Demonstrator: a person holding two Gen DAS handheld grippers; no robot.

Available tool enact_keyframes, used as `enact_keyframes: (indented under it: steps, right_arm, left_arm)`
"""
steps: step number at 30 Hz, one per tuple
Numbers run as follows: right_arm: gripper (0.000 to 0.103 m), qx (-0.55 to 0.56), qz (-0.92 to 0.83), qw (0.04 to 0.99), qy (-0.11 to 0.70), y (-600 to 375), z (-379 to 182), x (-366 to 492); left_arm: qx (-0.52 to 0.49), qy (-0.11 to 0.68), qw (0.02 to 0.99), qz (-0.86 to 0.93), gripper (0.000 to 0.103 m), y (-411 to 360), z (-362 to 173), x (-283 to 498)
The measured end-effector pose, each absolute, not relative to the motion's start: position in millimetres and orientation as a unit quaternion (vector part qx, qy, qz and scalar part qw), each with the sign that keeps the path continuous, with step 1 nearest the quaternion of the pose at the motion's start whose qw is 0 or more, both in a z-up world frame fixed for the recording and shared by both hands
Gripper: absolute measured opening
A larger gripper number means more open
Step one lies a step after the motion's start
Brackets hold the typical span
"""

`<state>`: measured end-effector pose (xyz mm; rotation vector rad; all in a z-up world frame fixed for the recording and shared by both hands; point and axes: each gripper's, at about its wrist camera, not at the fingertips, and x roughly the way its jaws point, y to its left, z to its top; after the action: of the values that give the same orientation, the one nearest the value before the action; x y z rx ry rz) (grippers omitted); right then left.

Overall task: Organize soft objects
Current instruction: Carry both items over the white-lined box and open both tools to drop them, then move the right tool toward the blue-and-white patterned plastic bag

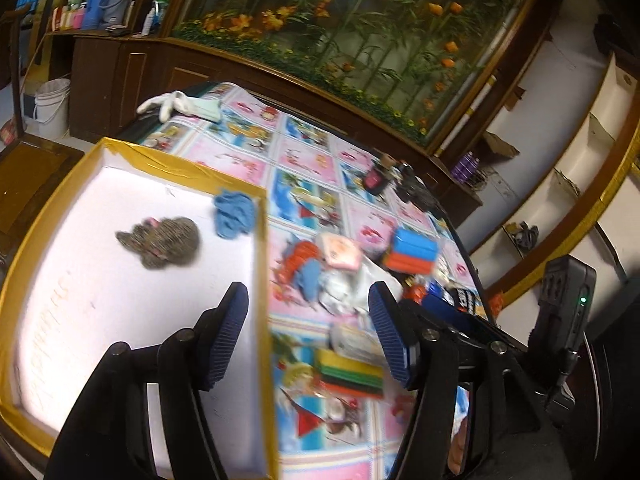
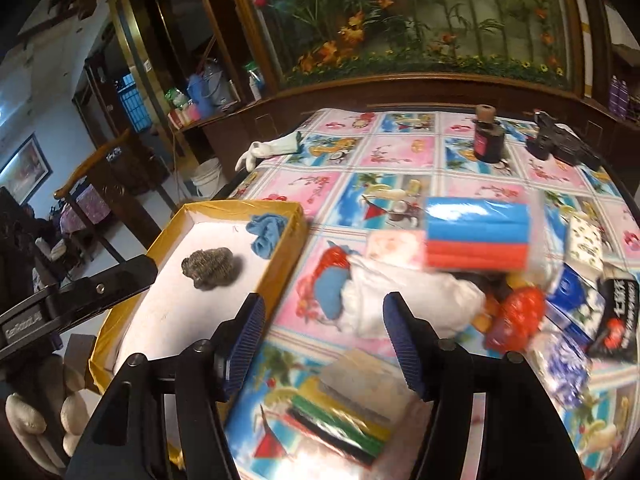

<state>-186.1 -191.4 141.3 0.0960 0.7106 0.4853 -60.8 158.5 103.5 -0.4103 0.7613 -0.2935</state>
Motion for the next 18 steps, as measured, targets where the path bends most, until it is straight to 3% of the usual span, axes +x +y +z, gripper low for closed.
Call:
enact_keyframes:
  steps: [18]
  right_arm:
    - [0.065,0.089,0.208,0.908,0.352,-281.2,128.6,-255.6]
  left_arm:
    - [-0.180,0.382,0.893,-0.154,0.061,111.7,100.4,-109.8]
